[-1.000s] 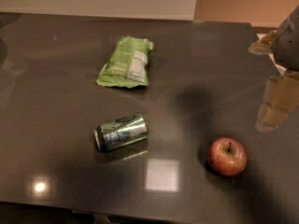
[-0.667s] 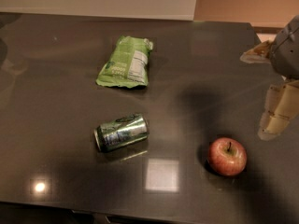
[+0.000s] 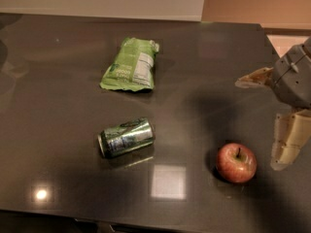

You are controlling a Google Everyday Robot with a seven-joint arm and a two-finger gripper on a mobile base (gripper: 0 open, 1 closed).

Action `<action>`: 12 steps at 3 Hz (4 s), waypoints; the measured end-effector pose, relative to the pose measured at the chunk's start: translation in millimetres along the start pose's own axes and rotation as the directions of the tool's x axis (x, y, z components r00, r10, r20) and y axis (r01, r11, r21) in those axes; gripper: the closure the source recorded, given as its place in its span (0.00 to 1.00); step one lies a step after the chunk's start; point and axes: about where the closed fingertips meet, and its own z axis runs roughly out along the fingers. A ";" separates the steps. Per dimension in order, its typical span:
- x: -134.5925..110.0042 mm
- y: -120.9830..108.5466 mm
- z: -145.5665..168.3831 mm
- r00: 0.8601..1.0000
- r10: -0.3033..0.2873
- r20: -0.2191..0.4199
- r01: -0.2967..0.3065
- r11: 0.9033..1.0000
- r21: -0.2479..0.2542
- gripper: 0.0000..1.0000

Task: Move apple near green rice chip bag

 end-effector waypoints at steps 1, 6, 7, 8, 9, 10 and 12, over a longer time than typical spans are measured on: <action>-1.3 13.7 17.9 0.999 -0.035 0.010 0.035 0.999 -0.020 0.00; 4.1 41.3 66.5 0.996 -0.091 0.019 0.093 0.988 -0.123 0.41; 3.0 39.9 64.0 0.996 -0.082 0.019 0.084 0.988 -0.133 0.64; 2.9 16.1 48.9 1.000 -0.023 -0.012 0.022 0.995 -0.096 0.88; 8.5 -35.1 34.0 0.994 0.101 -0.047 -0.102 0.995 -0.021 1.00; 10.9 -97.3 23.1 0.973 0.224 -0.061 -0.220 0.973 0.075 1.00; 1.8 -204.0 35.9 0.930 0.365 -0.038 -0.352 0.917 0.187 1.00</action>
Offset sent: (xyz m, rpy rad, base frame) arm -0.0299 0.0102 -0.0589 0.0194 0.0632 0.0882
